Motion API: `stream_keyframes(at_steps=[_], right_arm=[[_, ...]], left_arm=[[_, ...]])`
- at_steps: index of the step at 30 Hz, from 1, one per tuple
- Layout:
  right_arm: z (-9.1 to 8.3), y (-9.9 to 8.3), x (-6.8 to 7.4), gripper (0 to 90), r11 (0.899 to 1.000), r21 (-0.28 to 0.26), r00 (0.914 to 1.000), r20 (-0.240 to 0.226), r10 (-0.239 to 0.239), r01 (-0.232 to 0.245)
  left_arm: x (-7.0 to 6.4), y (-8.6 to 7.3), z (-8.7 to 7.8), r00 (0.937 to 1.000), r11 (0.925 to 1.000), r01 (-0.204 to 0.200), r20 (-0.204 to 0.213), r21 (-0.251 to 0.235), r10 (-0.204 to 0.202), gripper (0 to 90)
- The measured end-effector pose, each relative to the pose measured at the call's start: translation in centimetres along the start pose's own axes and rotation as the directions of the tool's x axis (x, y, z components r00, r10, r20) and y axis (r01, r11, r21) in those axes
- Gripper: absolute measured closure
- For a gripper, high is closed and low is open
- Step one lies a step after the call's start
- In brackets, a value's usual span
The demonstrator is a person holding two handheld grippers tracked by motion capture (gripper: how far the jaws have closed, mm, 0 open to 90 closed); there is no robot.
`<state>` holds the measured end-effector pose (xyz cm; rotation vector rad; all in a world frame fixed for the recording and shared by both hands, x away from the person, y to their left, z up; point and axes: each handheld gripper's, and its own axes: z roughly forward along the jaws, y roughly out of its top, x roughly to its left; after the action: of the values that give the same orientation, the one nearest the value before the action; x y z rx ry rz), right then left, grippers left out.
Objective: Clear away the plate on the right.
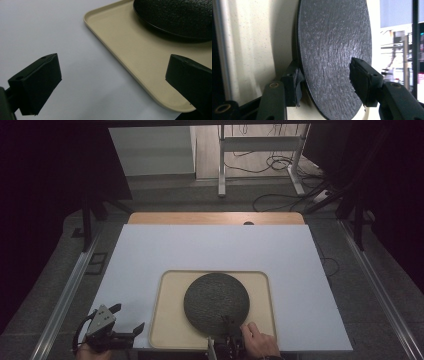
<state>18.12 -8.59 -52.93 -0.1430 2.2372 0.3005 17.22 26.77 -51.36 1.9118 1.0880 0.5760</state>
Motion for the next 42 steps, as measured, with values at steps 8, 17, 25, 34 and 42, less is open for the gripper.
stream_keyframes(at_steps=[8, 17, 25, 34, 42], right_arm=[[-0.3, -0.3, -0.4, 42.4, 0.999, -0.003, 0.9992, -0.021, 0.033, -0.033], [-0.8, -0.7, -0.7, 41.9, 0.997, -0.016, 0.9963, -0.044, 0.074, -0.074], [-1.1, -0.9, -0.8, 41.3, 0.994, -0.028, 0.9932, -0.054, 0.103, -0.104], [-1.5, -1.2, -1.0, 41.0, 0.992, -0.035, 0.9907, -0.067, 0.118, -0.121], [-2.1, -1.4, -1.1, 40.2, 0.992, -0.035, 0.9904, -0.069, 0.120, -0.123]], left_arm=[[0.0, 0.0, 0.0, 1.0000, 1.0000, -0.001, 0.000, -0.001, 0.001, 0.0], [0.0, 0.0, 0.0, 1.0000, 1.0000, 0.000, 0.000, -0.002, 0.000, 0.0], [0.0, 0.0, 0.0, 1.0000, 1.0000, -0.001, 0.000, -0.001, 0.001, 0.0], [0.0, 0.0, 0.0, 1.0000, 1.0000, -0.001, 0.000, -0.001, 0.001, 0.0], [0.0, 0.0, 0.0, 1.0000, 1.0000, 0.000, 0.001, 0.000, 0.000, 0.0]])
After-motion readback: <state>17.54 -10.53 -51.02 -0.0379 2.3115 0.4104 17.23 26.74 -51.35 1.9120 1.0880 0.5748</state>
